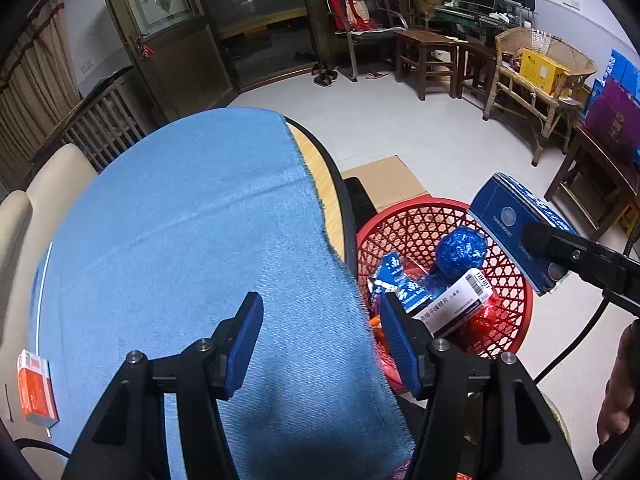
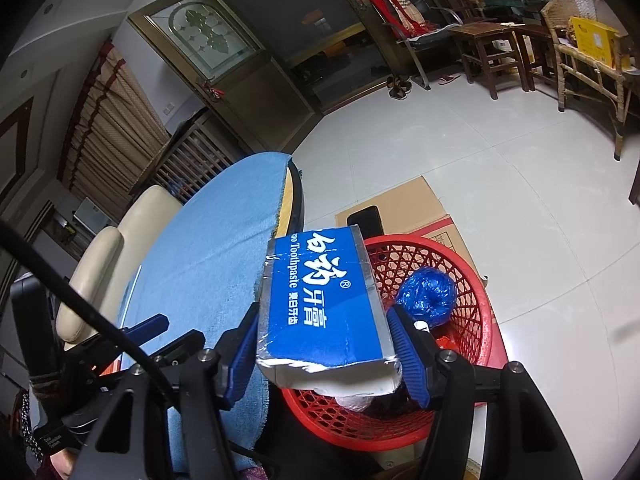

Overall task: Collect trash
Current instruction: 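Open both grippers to drop the tissue and toothpaste box into the basket, then move both grippers back over the table toward the orange-white box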

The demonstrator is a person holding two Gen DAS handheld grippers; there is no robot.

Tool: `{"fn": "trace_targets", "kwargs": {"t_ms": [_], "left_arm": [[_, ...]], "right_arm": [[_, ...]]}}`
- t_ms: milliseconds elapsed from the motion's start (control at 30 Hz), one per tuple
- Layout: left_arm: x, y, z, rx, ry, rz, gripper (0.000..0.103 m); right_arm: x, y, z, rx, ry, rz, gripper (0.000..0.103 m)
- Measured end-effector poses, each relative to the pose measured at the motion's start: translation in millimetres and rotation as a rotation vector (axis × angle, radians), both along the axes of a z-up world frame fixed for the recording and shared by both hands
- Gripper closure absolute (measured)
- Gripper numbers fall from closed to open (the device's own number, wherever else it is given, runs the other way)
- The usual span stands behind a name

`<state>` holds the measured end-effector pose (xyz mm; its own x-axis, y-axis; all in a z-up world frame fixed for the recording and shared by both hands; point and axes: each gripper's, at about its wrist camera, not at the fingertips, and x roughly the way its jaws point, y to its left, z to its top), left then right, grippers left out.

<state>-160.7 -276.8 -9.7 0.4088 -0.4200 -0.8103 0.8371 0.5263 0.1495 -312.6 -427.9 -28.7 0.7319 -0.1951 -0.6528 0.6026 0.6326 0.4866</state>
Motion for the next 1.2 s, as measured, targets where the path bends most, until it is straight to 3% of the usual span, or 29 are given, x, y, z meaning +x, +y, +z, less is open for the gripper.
{"fn": "trace_targets", "kwargs": {"t_ms": [267, 400, 833, 1200], "left_arm": [[5, 10, 4, -0.006, -0.043, 0.031, 0.04], [6, 19, 9, -0.016, -0.101, 0.061, 0.029], [26, 62, 32, -0.078, -0.149, 0.16, 0.029], [58, 136, 58, -0.148, -0.176, 0.369, 0.029]], "right_arm": [[0, 1, 1, -0.017, -0.025, -0.001, 0.033], [2, 4, 5, -0.032, -0.036, -0.002, 0.033], [19, 22, 11, -0.066, -0.015, 0.056, 0.033], [57, 67, 30, -0.131, -0.002, 0.187, 0.033]]}}
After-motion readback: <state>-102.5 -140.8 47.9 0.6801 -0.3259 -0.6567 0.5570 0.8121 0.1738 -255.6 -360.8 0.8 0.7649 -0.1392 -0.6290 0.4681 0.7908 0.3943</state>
